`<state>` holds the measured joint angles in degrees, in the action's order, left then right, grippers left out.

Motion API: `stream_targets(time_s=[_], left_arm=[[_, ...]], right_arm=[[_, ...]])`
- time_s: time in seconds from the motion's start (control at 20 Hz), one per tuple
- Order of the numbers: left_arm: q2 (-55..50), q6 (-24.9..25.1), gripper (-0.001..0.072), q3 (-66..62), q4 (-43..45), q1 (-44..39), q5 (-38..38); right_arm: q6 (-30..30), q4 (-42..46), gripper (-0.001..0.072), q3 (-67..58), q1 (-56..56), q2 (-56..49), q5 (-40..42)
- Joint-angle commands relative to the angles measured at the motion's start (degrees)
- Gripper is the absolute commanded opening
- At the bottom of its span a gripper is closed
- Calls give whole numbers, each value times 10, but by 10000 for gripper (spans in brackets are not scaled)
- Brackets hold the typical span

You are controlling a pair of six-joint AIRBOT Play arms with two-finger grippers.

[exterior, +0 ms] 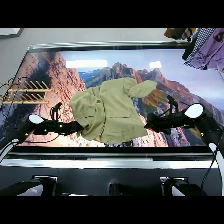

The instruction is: Fold the clothes and pants, and hang the long-sleeved shirts on hangers.

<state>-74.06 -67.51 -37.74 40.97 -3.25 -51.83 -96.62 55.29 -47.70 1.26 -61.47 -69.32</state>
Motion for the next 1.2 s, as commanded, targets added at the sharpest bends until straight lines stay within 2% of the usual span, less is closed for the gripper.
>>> stream_targets(time_s=[0.0,0.35,0.75,0.85,0.9,1.0,1.15], left_arm=[[-7,0,620,0,19,0,7],[-4,0,620,-2,31,80,-52],[-30,0,620,-2,10,35,-23],[-37,1,597,-2,-10,27,-14],[-38,2,494,-2,-23,23,-10],[-37,31,16,-2,-55,21,-12],[-34,36,16,-24,-71,21,-13]], right_arm=[[-2,1,23,-1,0,0,1],[-2,1,23,-1,0,0,5],[-3,1,23,0,0,0,9],[-3,1,23,0,0,0,9],[-3,1,23,0,0,0,9],[-5,-3,23,1,1,0,9],[1,-21,23,2,1,0,26]])
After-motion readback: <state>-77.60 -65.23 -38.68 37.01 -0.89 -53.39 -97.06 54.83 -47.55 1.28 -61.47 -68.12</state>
